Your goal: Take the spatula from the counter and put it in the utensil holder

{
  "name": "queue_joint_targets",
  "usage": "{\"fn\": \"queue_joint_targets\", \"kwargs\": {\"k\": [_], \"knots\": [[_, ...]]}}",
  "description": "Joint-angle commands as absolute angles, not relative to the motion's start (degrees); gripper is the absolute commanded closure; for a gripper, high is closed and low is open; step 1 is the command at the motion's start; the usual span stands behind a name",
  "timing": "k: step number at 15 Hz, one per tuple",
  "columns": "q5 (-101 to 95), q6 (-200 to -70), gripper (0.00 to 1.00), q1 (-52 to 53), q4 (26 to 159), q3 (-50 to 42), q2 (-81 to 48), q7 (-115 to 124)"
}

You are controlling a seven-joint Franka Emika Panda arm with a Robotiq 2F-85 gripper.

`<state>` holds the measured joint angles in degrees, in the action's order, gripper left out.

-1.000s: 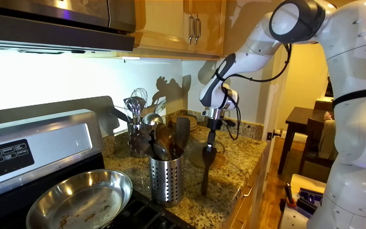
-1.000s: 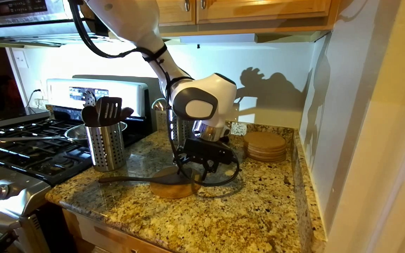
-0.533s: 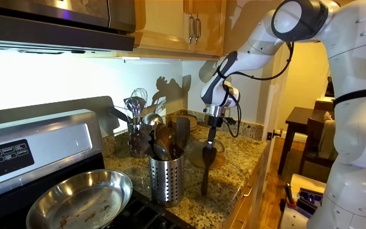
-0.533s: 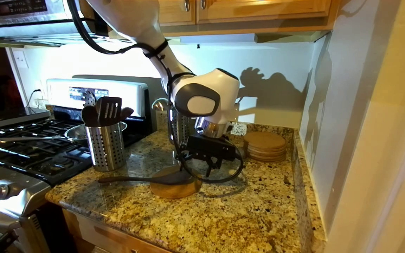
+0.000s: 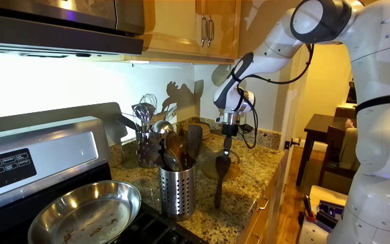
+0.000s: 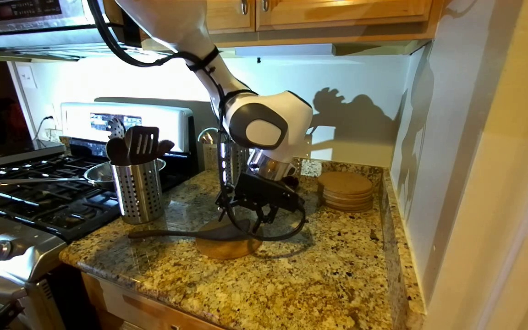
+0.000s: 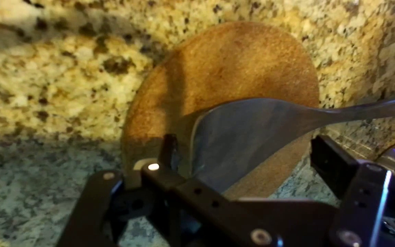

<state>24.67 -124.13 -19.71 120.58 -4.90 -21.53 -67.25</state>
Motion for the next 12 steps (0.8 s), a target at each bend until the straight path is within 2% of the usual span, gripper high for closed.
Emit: {"fn": "queue_joint_targets", "kwargs": {"k": [1,12], "knots": [[24.0,-118.7,0.0,-20.1,119.9,-4.9,-20.4,-67.6],[26.3,-117.0,0.0,-20.3,117.6,-4.6,-24.1,-68.0]]}}
